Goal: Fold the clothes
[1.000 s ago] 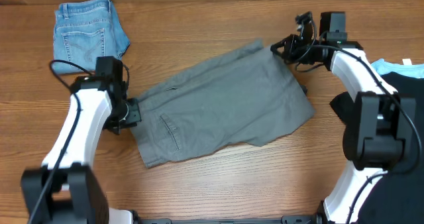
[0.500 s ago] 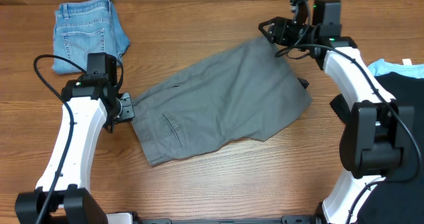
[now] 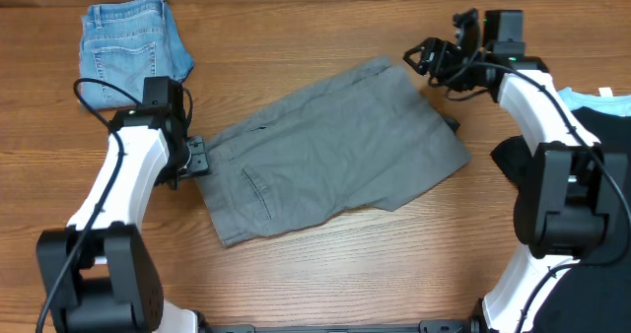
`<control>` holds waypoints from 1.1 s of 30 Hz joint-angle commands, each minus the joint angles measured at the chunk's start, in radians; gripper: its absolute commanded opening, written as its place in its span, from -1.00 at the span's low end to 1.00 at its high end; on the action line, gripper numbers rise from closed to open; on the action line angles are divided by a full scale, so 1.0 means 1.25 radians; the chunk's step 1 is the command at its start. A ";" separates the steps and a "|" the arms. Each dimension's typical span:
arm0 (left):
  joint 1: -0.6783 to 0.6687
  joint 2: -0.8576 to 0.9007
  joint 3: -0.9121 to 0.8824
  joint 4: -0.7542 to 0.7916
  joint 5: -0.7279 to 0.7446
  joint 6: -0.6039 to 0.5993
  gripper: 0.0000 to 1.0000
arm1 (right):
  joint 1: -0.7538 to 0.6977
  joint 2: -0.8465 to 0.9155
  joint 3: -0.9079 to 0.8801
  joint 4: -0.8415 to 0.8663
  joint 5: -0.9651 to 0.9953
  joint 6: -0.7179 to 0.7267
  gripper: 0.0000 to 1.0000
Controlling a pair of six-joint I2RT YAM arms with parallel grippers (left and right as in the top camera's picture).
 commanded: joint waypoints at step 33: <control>0.113 0.084 -0.252 0.125 0.412 -0.009 1.00 | 0.017 -0.020 -0.011 -0.486 -0.016 -0.147 0.55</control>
